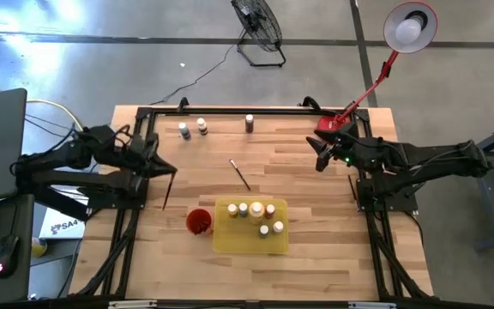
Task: Pick & Place Paint Supplies
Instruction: Put the golden paintbrush into the orange cup
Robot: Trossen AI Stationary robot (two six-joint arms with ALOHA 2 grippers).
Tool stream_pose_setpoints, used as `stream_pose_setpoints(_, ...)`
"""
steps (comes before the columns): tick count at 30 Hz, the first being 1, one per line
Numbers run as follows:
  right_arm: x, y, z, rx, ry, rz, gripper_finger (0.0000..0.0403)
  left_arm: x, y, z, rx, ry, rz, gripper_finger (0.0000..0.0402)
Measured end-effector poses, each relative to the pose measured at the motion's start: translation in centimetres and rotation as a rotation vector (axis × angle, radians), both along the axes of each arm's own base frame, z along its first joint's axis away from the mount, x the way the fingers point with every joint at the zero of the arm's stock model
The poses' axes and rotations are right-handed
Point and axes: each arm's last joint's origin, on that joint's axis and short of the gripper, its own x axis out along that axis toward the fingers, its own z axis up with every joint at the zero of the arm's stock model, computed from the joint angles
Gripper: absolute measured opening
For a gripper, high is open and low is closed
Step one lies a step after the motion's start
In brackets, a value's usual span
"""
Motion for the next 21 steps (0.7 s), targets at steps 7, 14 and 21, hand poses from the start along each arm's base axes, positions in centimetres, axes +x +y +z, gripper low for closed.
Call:
stream_pose_setpoints(7,0.9,0.0,-0.6,0.04,-0.005,-0.046,0.0174,0.9,-1.3,-2.4,0.117,-0.176,-0.113,0.0)
stream_pose_setpoints(14,1.8,0.0,-1.4,0.083,0.002,-0.071,0.0174,0.9,-2.4,-3.0,0.148,-0.336,-0.202,0.0)
stream_pose_setpoints(21,2.9,0.1,-2.1,0.081,0.034,-0.073,0.0174,1.4,-3.0,-3.3,0.162,-0.397,-0.21,0.0)
